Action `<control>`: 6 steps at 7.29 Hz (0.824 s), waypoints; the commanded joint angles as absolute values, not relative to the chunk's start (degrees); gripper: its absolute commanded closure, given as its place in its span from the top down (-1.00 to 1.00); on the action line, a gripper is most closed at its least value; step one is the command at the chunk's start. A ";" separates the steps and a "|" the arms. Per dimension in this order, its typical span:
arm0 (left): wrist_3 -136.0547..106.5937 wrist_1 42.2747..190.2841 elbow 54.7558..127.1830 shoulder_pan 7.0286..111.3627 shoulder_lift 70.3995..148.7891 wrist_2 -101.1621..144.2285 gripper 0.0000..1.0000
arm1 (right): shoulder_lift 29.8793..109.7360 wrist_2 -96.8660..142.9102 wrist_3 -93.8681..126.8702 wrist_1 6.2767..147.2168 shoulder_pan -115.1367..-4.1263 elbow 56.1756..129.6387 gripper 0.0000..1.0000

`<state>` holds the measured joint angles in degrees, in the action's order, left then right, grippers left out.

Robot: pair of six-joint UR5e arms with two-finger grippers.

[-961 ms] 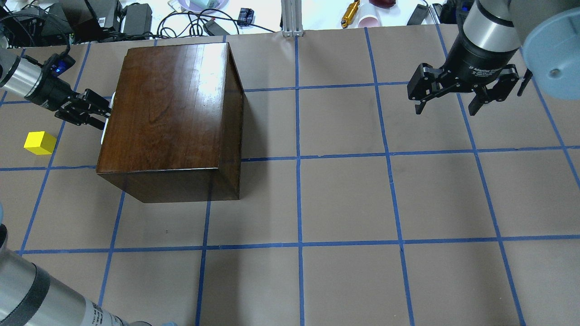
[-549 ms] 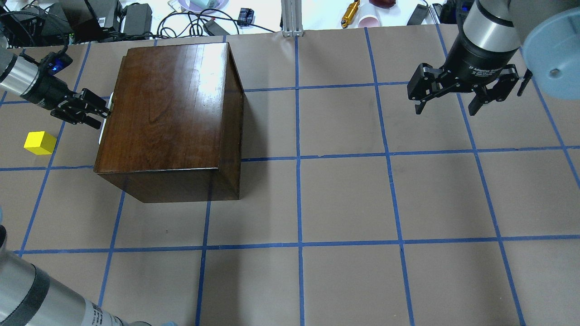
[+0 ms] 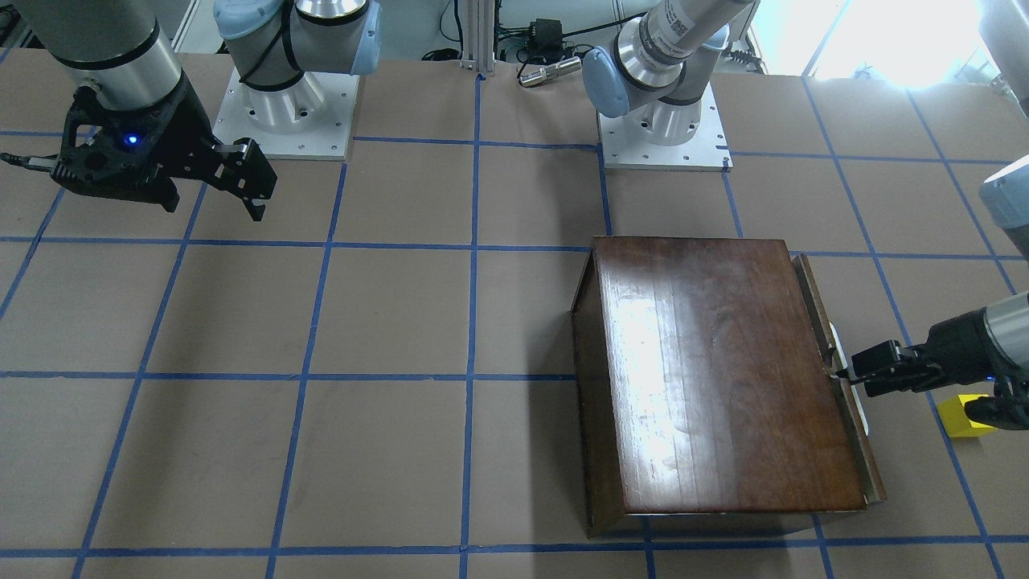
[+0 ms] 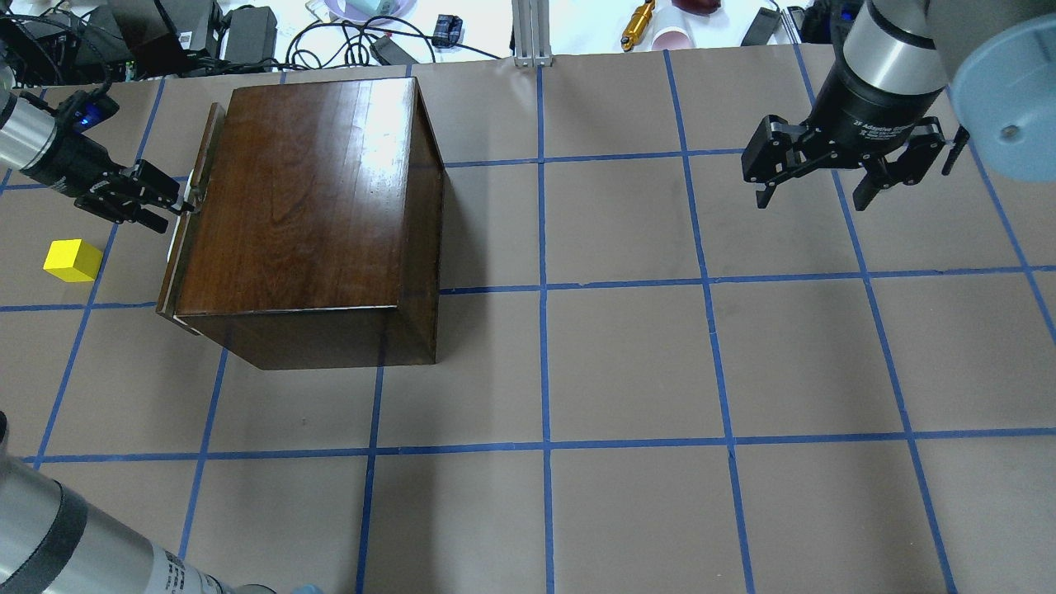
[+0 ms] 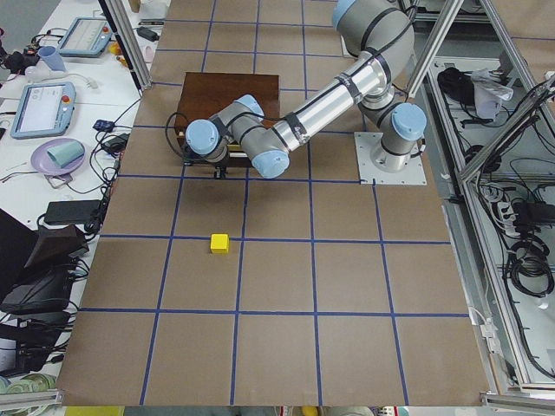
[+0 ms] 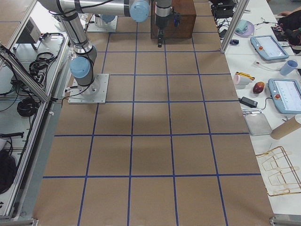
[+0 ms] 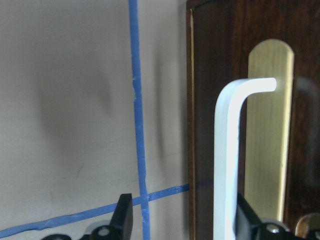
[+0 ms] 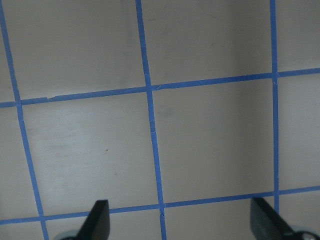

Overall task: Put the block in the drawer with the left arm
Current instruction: 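Pull the drawer open outward with the left gripper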

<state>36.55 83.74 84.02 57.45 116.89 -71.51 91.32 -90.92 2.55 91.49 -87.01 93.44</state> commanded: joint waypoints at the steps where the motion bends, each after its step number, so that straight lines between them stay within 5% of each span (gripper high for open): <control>1: 36.56 83.67 83.41 57.22 116.89 -73.29 0.43 | 91.32 -90.88 2.55 91.49 -87.01 93.43 1.00; 6: 36.65 83.23 82.97 56.69 116.89 -76.29 0.44 | 91.32 -90.88 2.55 91.49 -87.01 93.43 1.00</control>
